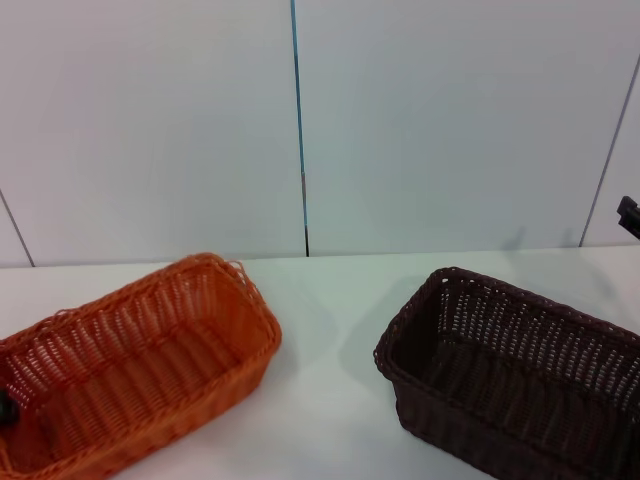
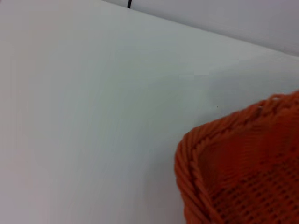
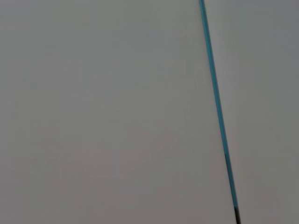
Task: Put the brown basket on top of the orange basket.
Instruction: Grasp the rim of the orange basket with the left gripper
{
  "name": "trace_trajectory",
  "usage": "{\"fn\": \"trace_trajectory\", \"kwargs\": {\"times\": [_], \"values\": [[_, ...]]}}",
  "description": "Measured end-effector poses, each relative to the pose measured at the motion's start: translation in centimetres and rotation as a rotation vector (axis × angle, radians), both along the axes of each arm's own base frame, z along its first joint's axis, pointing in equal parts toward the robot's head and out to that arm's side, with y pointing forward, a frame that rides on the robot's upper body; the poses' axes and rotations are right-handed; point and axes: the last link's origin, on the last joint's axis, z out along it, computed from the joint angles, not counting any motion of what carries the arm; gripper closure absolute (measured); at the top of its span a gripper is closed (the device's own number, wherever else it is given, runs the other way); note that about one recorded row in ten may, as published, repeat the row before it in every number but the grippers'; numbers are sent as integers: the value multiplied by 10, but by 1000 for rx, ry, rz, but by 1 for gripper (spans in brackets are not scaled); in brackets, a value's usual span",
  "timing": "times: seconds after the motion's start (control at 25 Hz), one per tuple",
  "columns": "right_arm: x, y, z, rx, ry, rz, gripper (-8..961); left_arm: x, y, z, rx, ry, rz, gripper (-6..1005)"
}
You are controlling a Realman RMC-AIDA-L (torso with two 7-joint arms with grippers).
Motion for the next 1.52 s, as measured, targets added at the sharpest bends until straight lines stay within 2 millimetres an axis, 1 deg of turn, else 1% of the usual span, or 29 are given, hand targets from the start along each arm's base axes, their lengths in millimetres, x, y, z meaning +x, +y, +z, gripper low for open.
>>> {"fn": "trace_trajectory", "kwargs": {"times": [0.2, 0.4, 0.72, 0.92, 1.2, 1.52], "values": [[-1, 1, 0, -1, -1, 2, 193, -1, -1, -1, -7, 4, 3, 802], [0, 0, -1, -2, 0, 1, 193, -2, -1, -1, -9, 6, 4, 837], [2, -2, -2, -4, 2, -5, 193, 2, 0, -7, -60, 50, -8, 839], [2, -2, -2, -5, 2, -7, 193, 2, 1, -9, -63, 47, -4, 844], [4, -3, -2, -5, 2, -12, 193, 2, 0, -8, -52, 35, 11, 847], [5, -3, -1, -3, 2, -13, 193, 5, -1, -1, -52, 27, 22, 851]]}}
